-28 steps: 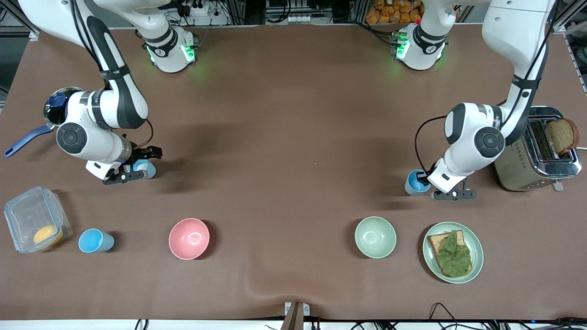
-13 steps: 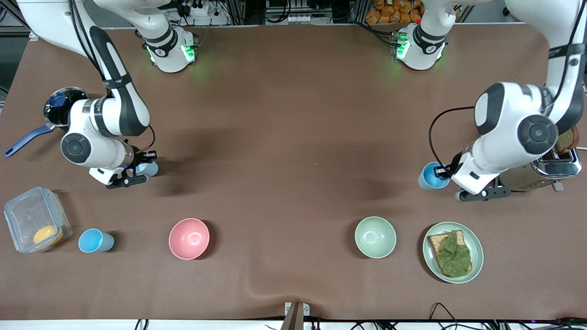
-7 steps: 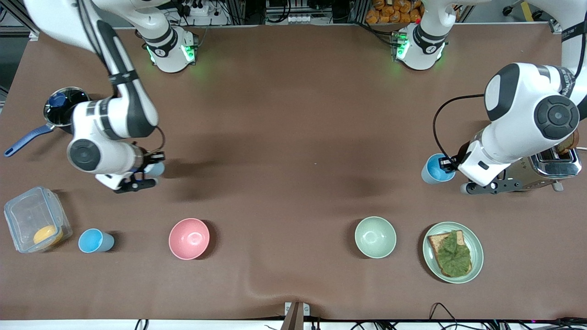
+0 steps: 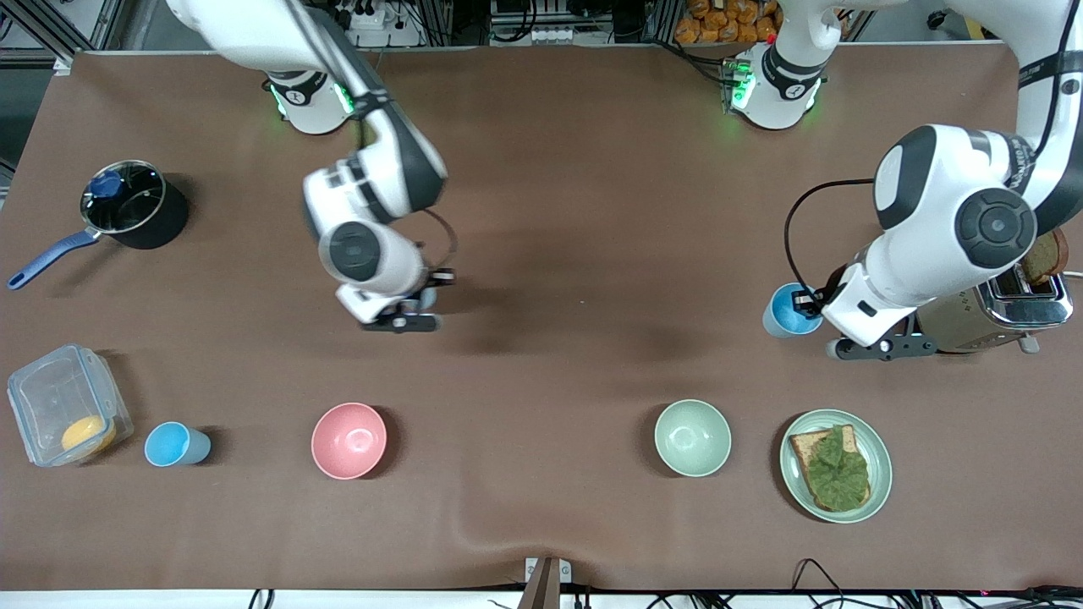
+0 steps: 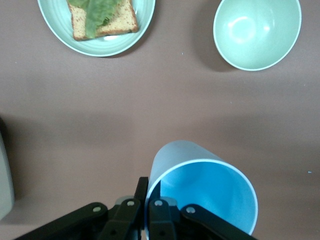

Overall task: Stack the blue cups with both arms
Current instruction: 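Carry the blue cup with the right gripper to the table center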

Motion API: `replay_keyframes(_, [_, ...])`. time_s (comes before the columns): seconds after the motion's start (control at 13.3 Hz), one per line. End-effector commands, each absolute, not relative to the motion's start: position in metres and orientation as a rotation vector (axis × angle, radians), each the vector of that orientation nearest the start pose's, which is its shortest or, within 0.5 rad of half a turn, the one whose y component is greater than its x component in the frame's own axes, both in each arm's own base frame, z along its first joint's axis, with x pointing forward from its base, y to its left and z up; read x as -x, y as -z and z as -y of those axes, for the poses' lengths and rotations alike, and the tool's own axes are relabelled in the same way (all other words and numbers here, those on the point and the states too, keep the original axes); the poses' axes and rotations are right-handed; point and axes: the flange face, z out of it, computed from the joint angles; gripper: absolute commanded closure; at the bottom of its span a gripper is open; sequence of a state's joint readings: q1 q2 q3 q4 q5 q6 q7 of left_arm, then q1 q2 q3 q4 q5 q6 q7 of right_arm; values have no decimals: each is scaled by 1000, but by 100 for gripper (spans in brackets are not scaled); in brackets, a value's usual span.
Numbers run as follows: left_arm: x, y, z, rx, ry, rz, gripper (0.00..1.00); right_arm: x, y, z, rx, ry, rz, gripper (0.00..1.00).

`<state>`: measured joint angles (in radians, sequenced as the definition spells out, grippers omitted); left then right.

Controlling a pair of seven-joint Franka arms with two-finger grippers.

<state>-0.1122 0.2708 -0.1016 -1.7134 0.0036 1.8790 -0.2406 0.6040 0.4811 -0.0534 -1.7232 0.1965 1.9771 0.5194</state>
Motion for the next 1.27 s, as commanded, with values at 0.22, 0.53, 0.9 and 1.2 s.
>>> replay_keyframes(0.22, [-617,-420,129,3144,-174,30,100,-541,-268,-437,3043,-416,-235,100])
replay_keyframes(0.53, [-617,-420,128,3143,-173,24,100,-535,-258,-454,3035,-358,-223,77])
replay_keyframes(0.9, [-619,-421,124,3144,-168,26,100,-553,-305,-444,3031,-319,-197,0])
replay_keyframes(1.2, [-619,-429,135,3159,-150,34,100,-597,-373,-349,3014,-380,-311,0])
